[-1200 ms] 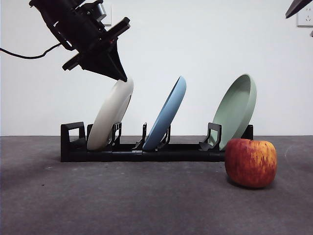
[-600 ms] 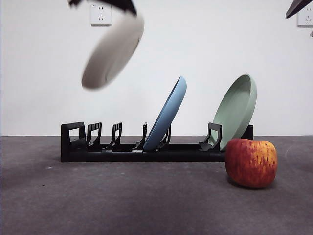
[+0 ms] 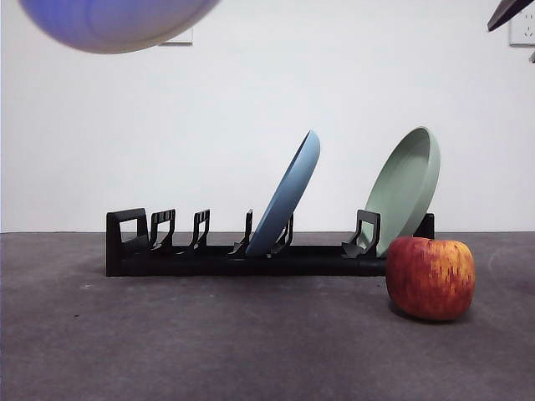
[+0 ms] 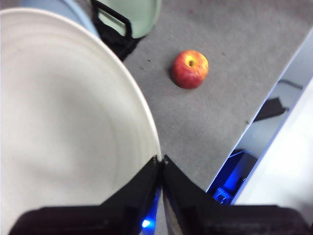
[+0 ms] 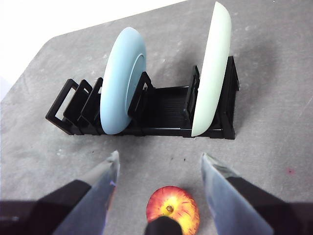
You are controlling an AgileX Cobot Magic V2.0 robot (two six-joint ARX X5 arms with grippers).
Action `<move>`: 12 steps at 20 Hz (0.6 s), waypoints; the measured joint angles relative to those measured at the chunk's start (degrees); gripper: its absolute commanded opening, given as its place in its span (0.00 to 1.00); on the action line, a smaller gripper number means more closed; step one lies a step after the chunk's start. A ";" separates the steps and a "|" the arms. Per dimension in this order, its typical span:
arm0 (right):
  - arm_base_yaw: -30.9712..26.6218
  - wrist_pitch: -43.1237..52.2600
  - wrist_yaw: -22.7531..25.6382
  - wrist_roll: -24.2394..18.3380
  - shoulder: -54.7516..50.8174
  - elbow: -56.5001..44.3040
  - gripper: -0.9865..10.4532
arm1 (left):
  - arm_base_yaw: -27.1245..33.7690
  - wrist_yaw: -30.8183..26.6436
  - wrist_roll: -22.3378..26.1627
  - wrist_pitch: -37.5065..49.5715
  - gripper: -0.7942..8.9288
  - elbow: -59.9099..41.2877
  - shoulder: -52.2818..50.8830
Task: Take the yellow plate from the plate rack,put the plate on the table,take the apple from the table,put the apple in the plate
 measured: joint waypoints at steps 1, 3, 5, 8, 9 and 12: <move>0.00 0.00 -0.02 0.00 0.00 0.00 0.33 | -2.73 -2.01 -1.16 0.68 0.07 -1.70 0.15; 0.00 0.00 0.00 0.00 0.00 0.00 0.33 | -7.72 -5.88 -4.02 3.72 0.07 -7.04 0.66; -0.02 0.00 0.00 0.00 0.00 0.00 0.33 | -10.54 -6.49 -6.21 8.79 0.07 -14.12 1.22; 0.00 0.00 0.00 0.00 0.00 0.00 0.33 | -11.30 -6.75 -7.78 18.73 0.07 -24.46 2.60; -0.02 0.00 0.00 0.00 0.00 0.00 0.33 | -11.30 -6.84 -8.09 22.12 0.07 -27.47 3.50; 0.00 0.00 0.00 0.00 0.00 0.00 0.33 | -10.80 -7.78 -8.11 29.62 0.07 -33.35 8.22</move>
